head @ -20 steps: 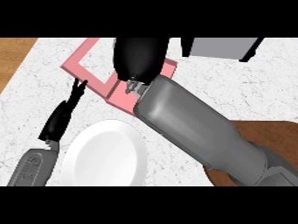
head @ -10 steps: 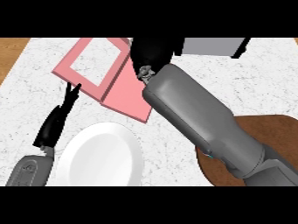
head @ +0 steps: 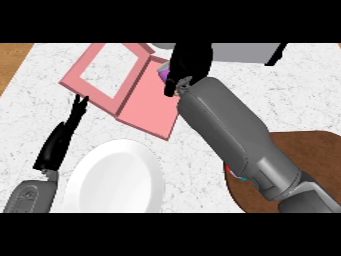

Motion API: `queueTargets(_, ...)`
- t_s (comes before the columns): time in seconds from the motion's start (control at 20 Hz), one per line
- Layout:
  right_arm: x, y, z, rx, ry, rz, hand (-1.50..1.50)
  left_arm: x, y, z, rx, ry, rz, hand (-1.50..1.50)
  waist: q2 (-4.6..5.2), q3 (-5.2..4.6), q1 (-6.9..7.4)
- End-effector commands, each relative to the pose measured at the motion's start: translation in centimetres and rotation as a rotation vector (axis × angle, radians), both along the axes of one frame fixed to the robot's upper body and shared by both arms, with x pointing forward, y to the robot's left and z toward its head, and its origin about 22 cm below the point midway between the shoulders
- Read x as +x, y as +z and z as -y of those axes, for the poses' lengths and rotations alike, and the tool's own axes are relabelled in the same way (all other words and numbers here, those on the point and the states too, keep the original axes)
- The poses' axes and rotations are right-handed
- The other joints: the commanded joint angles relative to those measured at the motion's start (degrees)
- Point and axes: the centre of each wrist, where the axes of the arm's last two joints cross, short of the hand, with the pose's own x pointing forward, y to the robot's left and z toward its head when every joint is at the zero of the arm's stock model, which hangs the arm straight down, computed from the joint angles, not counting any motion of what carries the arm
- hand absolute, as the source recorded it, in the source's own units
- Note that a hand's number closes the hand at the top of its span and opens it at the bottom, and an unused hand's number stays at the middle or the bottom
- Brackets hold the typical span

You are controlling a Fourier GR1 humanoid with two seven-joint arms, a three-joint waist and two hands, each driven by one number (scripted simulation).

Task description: Pick the can from the cutting board and place it in the cardboard box

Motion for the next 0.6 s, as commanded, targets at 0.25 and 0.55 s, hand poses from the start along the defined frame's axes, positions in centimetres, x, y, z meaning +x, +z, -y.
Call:
queueTargets(0.25, -0.4, 0.1, 0.7, 0.441, -0.020, 0.389, -1.50, 0.5, 0.1, 0.7, -0.010, -0.018, -0.014, 0.00, 0.14, 0.05, -0.14)
queueTargets(0.55, 0.4, -1.0, 2.6, 0.650, -0.116, 0.473, -1.50, -0.3, -1.3, 0.3, -0.013, 0.004, -0.019, 0.00, 0.01, 0.01, -1.01)
